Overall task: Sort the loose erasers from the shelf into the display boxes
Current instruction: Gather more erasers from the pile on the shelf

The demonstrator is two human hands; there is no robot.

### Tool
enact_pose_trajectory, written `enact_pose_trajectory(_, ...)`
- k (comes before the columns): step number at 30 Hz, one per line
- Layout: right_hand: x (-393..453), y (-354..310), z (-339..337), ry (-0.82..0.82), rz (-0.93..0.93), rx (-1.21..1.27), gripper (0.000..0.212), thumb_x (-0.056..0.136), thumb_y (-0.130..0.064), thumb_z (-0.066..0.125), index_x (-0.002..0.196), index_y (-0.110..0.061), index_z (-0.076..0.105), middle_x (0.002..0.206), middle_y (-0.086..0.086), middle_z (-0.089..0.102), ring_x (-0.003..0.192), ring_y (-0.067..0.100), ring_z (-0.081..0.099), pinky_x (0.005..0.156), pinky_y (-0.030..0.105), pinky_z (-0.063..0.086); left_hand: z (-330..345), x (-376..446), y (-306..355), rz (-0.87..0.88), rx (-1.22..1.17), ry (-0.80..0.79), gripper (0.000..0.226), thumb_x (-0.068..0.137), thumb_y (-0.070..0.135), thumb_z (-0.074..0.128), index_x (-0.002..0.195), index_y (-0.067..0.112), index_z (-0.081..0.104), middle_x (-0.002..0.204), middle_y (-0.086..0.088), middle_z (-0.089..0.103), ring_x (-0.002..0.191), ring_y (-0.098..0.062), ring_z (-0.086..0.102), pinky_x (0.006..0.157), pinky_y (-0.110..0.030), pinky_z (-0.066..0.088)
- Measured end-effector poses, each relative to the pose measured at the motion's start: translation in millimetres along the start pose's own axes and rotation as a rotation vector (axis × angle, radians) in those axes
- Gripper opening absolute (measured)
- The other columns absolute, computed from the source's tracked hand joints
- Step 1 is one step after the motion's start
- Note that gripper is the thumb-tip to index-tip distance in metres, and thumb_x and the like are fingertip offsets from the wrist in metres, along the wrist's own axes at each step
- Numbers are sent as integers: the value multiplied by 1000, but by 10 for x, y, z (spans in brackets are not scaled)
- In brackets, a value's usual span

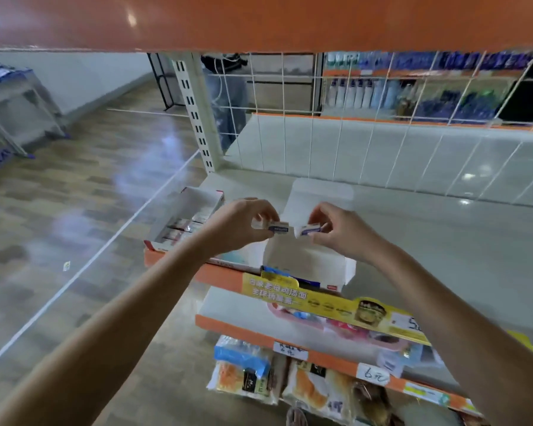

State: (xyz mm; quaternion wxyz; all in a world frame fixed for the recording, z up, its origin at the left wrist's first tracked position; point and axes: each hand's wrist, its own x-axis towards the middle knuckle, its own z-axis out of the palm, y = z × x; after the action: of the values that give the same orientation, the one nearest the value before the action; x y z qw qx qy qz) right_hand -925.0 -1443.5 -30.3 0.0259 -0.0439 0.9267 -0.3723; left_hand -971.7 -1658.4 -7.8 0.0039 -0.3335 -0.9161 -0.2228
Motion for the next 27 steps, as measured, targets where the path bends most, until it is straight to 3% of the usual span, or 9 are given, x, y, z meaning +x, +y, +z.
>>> enact_pose_trajectory(3, 27, 4, 65, -70, 49, -11, 17, 84, -26, 65, 93, -27, 50, 101, -4, 65, 82, 11, 61, 71, 25, 46, -37, 88, -98, 9, -18, -63, 21, 79, 20, 72, 98, 17, 67, 89, 7, 62, 83, -7, 57, 74, -22, 46)
enact_pose_trajectory(5, 30, 0, 100, -95, 69, -33, 16, 87, -28, 62, 95, -27, 49, 106, -3, 65, 85, 13, 62, 74, 28, 48, -64, 136, -151, 20, -17, -95, 21, 80, 22, 71, 99, 18, 67, 89, 9, 61, 83, -6, 57, 72, -18, 44)
enact_pose_trajectory(12, 9, -126, 209, -75, 150, -45, 14, 90, -28, 58, 102, -25, 51, 100, -4, 63, 84, 13, 59, 71, 26, 46, -90, 337, -266, 104, -46, -207, 18, 81, 25, 69, 98, 24, 64, 88, 14, 61, 84, -1, 56, 70, -6, 41)
enact_pose_trajectory(15, -35, -176, 278, -63, 189, -35, 13, 89, -29, 59, 101, -25, 55, 100, -7, 62, 89, 11, 58, 78, 28, 47, -87, 386, -258, 133, -48, -262, 18, 82, 29, 69, 98, 28, 63, 89, 19, 59, 82, 5, 53, 69, -5, 38)
enact_pose_trajectory(18, -62, -200, 337, -58, 203, -45, 16, 89, -29, 60, 104, -23, 58, 104, -8, 60, 94, 8, 55, 82, 23, 45, -68, 432, -247, 160, -79, -307, 17, 82, 29, 68, 98, 28, 62, 92, 17, 61, 86, 2, 55, 74, -9, 40)
enact_pose_trajectory(22, -93, -198, 395, -47, 217, -10, 19, 88, -29, 62, 106, -22, 61, 99, -11, 53, 88, 4, 53, 76, 13, 41, -27, 498, -246, 197, -74, -342, 17, 81, 33, 68, 96, 33, 60, 93, 18, 61, 86, 3, 55, 74, -9, 41)
enact_pose_trajectory(27, -95, -173, 489, -40, 239, 35, 18, 85, -27, 66, 101, -22, 61, 95, -13, 52, 87, 6, 54, 74, 13, 42, -4, 543, -224, 211, -59, -368, 18, 81, 35, 67, 98, 33, 61, 93, 19, 61, 85, 7, 54, 73, -7, 41)
